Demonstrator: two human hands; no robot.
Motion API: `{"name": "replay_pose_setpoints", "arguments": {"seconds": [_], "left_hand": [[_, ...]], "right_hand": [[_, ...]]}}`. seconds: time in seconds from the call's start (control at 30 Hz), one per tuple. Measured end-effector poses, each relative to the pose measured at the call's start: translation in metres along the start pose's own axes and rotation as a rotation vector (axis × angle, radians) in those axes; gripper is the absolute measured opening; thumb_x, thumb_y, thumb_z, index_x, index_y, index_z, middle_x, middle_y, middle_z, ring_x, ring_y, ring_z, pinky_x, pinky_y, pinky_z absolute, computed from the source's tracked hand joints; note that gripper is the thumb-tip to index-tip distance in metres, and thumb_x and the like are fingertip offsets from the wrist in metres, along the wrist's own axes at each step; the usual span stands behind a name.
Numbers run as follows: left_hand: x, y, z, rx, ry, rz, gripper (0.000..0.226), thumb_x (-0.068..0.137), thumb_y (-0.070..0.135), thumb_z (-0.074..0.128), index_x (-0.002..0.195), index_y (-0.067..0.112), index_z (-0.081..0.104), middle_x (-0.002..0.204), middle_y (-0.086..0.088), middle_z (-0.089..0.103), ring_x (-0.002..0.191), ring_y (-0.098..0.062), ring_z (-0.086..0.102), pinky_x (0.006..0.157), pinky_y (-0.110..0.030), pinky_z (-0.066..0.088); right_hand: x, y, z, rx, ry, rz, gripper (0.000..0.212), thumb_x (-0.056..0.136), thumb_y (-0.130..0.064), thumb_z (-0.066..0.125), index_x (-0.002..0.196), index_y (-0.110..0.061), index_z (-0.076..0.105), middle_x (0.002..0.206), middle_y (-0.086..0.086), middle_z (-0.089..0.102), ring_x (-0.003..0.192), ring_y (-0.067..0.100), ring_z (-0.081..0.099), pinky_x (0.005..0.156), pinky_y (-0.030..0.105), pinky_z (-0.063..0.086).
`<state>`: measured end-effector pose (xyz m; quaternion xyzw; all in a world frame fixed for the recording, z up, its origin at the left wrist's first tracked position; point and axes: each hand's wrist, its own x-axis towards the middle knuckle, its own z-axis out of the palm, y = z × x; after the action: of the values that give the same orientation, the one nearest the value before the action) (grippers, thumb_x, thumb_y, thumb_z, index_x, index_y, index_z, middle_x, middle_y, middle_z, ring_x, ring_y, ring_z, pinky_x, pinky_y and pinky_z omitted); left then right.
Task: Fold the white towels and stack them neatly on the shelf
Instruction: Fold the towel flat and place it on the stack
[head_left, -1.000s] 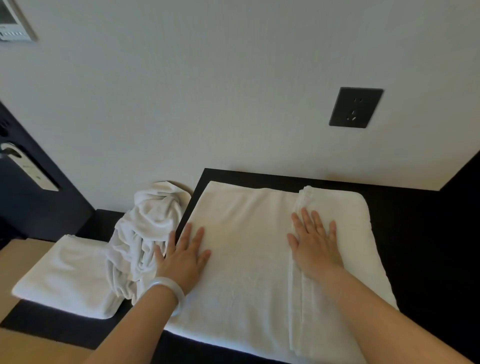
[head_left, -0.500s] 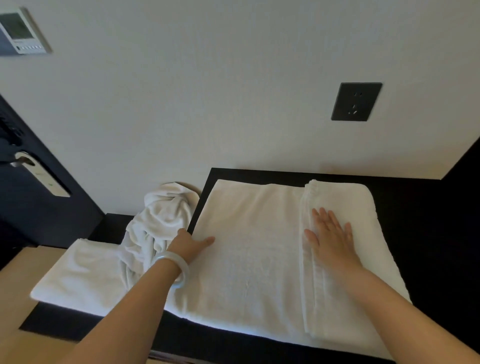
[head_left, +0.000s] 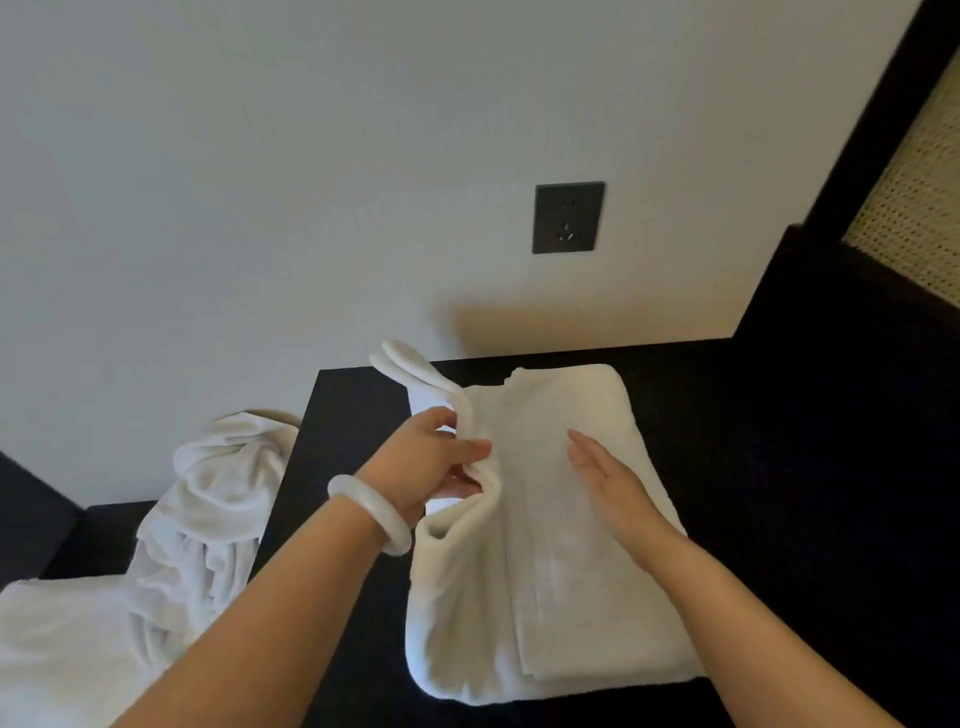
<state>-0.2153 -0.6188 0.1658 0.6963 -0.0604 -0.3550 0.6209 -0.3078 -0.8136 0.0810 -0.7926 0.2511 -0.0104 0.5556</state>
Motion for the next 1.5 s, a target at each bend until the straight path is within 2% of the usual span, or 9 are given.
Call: {"name": "replay_pose_setpoints", "arguments": {"seconds": [0.13,0.2,0.4,0.63,0.83,0.97,1.1,1.27,1.5], "left_hand": [[0.019,-0.01,0.087,0.251,-0.126,0.044,0.039,0.087,0.013,0.072,0.121,0.01,0.053,0.091,-0.009,0.065,0.073,-0.025,0.071,0.076,-0.035,0.06],[0.028,-0.027,0.114,0.484,-0.222,0.087,0.047,0.092,0.021,0.066,0.135,0.018,0.047,0.109,-0.004,0.065,0.096,-0.023,0.07,0.094,-0.034,0.054],[0.056,-0.064,0.095,1.534,-0.217,0.568,0.06,0.102,0.038,0.039,0.155,0.029,0.012,0.164,0.006,0.002,0.151,-0.02,-0.003,0.121,-0.042,-0.004],[0.045,-0.108,0.061,1.484,-0.086,0.406,0.07,0.087,0.067,-0.008,0.149,0.039,-0.023,0.155,0.012,-0.035,0.141,-0.02,-0.037,0.119,-0.049,-0.013],[-0.003,-0.1,0.086,1.417,0.022,0.007,0.086,0.08,0.072,-0.008,0.153,0.028,-0.017,0.16,-0.004,-0.024,0.148,-0.036,-0.015,0.119,-0.054,0.002],[-0.019,-0.088,0.08,1.444,0.03,0.064,0.067,0.098,0.061,0.021,0.154,0.025,0.011,0.16,-0.011,0.007,0.143,-0.037,0.013,0.116,-0.049,0.02],[-0.008,-0.08,0.024,1.229,0.195,0.276,0.042,0.101,0.041,0.041,0.139,0.022,0.043,0.14,0.003,0.041,0.124,-0.017,0.039,0.108,-0.03,0.035],[0.016,-0.077,-0.071,1.336,0.429,0.168,0.043,0.098,0.034,0.05,0.139,0.024,0.043,0.146,0.004,0.038,0.134,-0.021,0.037,0.112,-0.039,0.028],[0.042,-0.057,-0.111,1.248,0.272,0.1,0.029,0.085,0.035,0.07,0.106,0.02,0.058,0.111,-0.001,0.052,0.101,-0.023,0.054,0.093,-0.037,0.046]], "right_hand": [[-0.007,0.001,-0.041,0.075,0.238,0.033,0.044,0.103,-0.044,0.038,0.145,-0.031,0.043,0.143,-0.006,0.048,0.128,0.013,0.046,0.104,0.033,0.038],[-0.007,0.007,-0.057,0.051,0.297,0.087,0.045,0.103,-0.038,0.042,0.146,-0.025,0.042,0.144,-0.001,0.048,0.127,0.015,0.047,0.099,0.032,0.04],[0.0,0.03,-0.049,-0.165,0.142,0.295,0.052,0.098,-0.037,0.053,0.145,-0.019,0.041,0.136,0.006,0.052,0.122,0.026,0.052,0.102,0.045,0.046],[0.033,0.013,-0.028,-0.381,0.034,0.118,0.021,0.093,-0.013,0.052,0.111,-0.015,0.062,0.104,0.006,0.064,0.095,0.023,0.061,0.088,0.042,0.052],[0.062,-0.029,-0.005,-0.529,-0.274,-0.135,0.024,0.086,-0.016,0.055,0.102,-0.024,0.072,0.094,-0.002,0.071,0.09,0.019,0.067,0.084,0.041,0.055],[0.069,-0.048,0.012,-0.603,-0.459,-0.315,0.039,0.087,-0.018,0.059,0.122,-0.033,0.068,0.118,-0.015,0.068,0.108,0.003,0.06,0.093,0.025,0.046],[0.076,-0.043,-0.004,-0.673,-0.301,-0.279,0.048,0.091,-0.021,0.066,0.135,-0.035,0.052,0.126,-0.009,0.061,0.115,0.009,0.056,0.1,0.032,0.047],[0.061,-0.03,-0.058,-0.777,-0.07,-0.199,0.014,0.085,-0.025,0.073,0.091,-0.029,0.061,0.102,-0.01,0.058,0.095,0.009,0.057,0.085,0.028,0.049],[0.055,-0.003,-0.091,-0.55,-0.045,-0.08,0.024,0.08,-0.019,0.078,0.093,-0.032,0.063,0.104,-0.009,0.059,0.095,0.008,0.057,0.076,0.024,0.045]]}}
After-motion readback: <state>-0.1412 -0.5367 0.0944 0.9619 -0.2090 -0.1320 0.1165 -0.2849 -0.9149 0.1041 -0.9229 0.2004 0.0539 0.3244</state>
